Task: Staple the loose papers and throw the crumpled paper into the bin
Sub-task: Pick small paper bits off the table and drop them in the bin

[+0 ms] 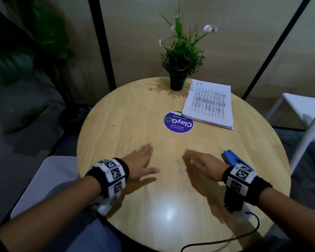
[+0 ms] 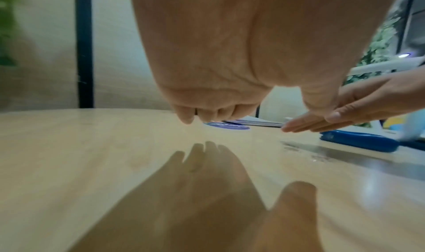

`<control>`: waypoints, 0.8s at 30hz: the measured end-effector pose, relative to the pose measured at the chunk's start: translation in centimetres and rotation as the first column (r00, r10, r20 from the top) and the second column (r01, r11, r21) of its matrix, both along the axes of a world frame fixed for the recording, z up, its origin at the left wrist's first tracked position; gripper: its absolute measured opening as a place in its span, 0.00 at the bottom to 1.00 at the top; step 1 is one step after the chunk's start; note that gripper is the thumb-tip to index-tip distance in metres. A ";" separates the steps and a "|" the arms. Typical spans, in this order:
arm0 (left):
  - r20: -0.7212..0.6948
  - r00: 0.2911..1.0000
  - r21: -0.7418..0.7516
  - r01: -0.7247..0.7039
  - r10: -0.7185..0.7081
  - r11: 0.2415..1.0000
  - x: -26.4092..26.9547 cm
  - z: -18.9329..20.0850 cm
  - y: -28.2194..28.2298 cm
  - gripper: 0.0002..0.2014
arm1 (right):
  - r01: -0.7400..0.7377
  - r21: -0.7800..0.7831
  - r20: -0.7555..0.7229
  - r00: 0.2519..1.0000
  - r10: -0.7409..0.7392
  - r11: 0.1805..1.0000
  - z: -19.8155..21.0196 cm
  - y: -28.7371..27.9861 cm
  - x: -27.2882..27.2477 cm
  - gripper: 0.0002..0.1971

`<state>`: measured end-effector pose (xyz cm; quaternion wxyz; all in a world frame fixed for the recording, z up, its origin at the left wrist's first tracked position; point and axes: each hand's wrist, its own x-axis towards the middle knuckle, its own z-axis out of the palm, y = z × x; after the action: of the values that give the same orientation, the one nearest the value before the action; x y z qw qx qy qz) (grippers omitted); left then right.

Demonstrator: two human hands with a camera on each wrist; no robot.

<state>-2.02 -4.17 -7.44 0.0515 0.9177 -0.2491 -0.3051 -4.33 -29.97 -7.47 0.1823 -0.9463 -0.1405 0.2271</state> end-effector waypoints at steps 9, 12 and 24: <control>0.058 0.982 0.393 -0.187 0.179 0.900 -3.7 -1.9 3.3 0.56 | -0.007 -0.513 -0.064 0.998 -0.030 0.858 -1.2 0.2 -2.1 0.33; 0.083 0.960 0.357 -0.279 0.267 0.892 -5.4 -3.2 1.7 0.63 | 0.003 -0.604 -0.046 0.998 -0.039 0.797 -1.6 1.6 -2.7 0.38; 0.147 0.939 0.213 -0.336 0.310 0.917 -6.2 -2.7 -1.8 0.61 | -0.029 -0.668 -0.003 0.999 0.036 0.744 -3.2 9.1 -1.2 0.51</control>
<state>-8.17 -6.00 -10.15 -0.0218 0.9612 -0.0584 -0.2686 -5.55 -20.82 -10.68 -0.1725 -0.9474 -0.0674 0.2609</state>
